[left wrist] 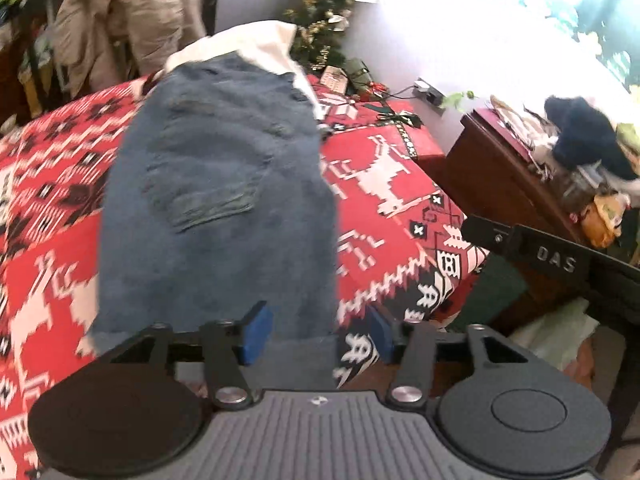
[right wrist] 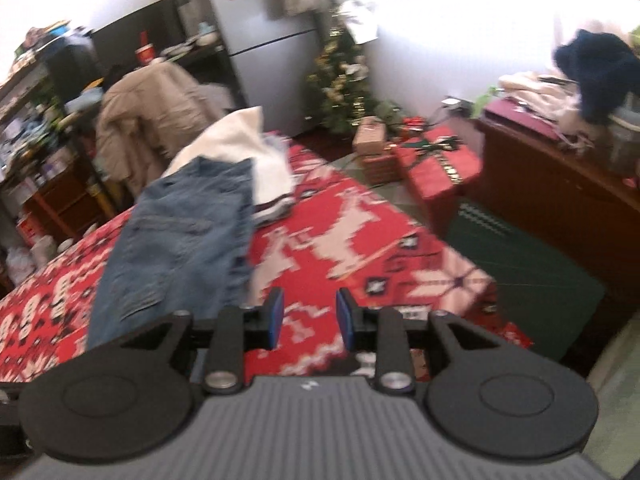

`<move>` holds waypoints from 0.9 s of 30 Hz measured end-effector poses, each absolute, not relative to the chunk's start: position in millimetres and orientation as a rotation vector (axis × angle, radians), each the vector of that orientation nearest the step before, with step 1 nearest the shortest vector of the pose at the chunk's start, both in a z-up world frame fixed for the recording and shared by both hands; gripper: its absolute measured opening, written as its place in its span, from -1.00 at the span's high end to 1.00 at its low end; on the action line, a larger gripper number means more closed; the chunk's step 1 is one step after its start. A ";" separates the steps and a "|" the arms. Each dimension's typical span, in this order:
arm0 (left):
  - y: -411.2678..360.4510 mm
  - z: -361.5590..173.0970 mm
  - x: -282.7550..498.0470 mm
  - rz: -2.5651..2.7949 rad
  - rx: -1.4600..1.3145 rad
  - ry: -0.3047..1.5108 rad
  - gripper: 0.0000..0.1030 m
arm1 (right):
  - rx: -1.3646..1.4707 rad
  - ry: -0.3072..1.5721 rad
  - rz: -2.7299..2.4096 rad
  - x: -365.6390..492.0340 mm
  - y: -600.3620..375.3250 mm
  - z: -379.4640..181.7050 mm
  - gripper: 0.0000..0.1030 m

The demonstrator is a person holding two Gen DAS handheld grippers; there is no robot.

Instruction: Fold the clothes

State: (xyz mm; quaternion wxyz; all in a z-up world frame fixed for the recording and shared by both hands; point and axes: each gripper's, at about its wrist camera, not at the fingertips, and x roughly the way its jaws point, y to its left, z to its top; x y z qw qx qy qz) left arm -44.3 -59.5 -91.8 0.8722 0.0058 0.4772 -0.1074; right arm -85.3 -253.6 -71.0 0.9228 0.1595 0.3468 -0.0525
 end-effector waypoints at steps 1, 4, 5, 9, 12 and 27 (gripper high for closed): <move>-67.5 -93.8 -40.5 -0.219 0.034 0.999 -0.15 | 0.342 0.711 -0.115 -86.3 -260.8 -72.3 0.40; -91.7 -99.8 -29.1 -0.201 0.102 1.004 -0.16 | 0.379 0.718 -0.135 -86.2 -274.7 -77.2 0.40; -99.7 -101.8 -25.3 -0.195 0.124 1.005 -0.15 | 0.386 0.720 -0.140 -86.2 -277.7 -79.3 0.40; -122.8 -111.5 -12.0 -0.147 0.249 1.025 -0.05 | 0.392 0.723 -0.140 -86.1 -277.7 -84.6 0.40; -131.1 -118.8 -8.7 -0.093 0.359 1.002 0.17 | 0.386 0.721 -0.133 -84.4 -274.7 -84.8 0.40; -6.3 -50.7 -7.7 0.106 0.011 0.952 0.83 | 0.391 0.708 -0.080 -82.9 -257.8 -74.9 0.40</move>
